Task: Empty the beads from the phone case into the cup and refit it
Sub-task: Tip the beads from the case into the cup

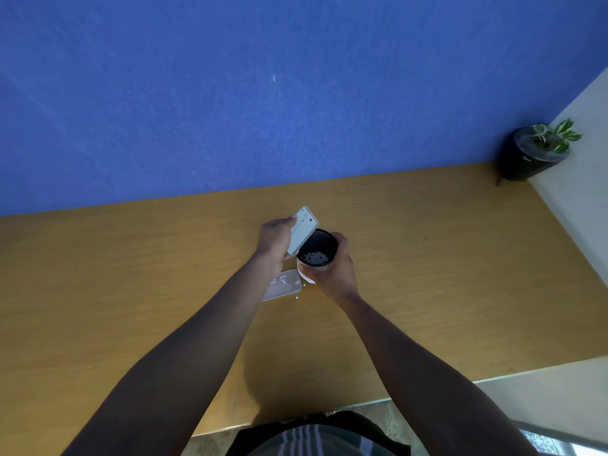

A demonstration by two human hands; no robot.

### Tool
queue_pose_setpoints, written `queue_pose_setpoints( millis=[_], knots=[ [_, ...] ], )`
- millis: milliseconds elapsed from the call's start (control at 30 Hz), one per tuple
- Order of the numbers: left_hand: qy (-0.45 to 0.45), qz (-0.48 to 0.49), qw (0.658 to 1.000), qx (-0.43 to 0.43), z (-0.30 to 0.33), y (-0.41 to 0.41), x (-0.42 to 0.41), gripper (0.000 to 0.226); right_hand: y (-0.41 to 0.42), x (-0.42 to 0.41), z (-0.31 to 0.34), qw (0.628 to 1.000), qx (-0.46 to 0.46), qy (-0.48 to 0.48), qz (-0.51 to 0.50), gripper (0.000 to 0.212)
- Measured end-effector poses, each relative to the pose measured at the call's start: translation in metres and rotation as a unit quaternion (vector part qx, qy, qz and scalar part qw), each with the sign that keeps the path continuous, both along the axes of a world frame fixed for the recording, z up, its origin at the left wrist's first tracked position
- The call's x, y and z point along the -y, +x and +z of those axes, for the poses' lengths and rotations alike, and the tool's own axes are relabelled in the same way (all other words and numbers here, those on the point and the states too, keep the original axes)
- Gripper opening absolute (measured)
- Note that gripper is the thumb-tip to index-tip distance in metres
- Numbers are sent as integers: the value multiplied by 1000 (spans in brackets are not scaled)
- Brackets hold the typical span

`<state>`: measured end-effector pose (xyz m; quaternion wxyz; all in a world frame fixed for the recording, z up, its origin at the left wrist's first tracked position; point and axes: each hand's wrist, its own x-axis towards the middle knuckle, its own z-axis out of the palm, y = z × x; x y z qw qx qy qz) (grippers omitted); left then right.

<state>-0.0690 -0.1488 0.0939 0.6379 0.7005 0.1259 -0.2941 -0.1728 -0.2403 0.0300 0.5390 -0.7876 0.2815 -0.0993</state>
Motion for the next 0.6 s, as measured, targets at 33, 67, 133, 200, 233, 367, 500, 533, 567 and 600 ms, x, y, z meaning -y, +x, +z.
queue_pose_setpoints(
  millis=[33,67,133,200,233,367,500,533,567,600],
  knots=[
    [-15,9,1000,-21,-2,1,-2,15,0,0,-1,1000,-2,1,0,87],
    [-27,18,999,-38,-5,1,-4,14,0,0,-1,1000,-2,2,1,87],
    [-51,40,996,-65,-10,2,-9,13,0,0,-2,1000,-4,2,3,87],
    [-72,60,992,-81,-17,2,-13,17,0,0,-5,1000,-4,2,3,88],
    [-78,67,991,-86,-19,3,-15,19,0,1,-6,1000,-4,1,1,88],
    [-83,92,988,-87,-26,4,-24,21,-1,7,-11,1000,-11,-3,-15,90],
    [-34,94,993,-64,-41,8,-37,28,-2,20,-14,999,-13,-10,-38,89],
    [-24,97,993,-62,-45,9,-41,28,-1,23,-15,999,-15,-13,-43,89],
    [-15,102,993,-61,-47,10,-44,28,-1,26,-15,999,-14,-16,-49,89],
    [-7,105,993,-60,-50,11,-48,29,0,30,-16,998,-12,-21,-54,89]
  ],
)
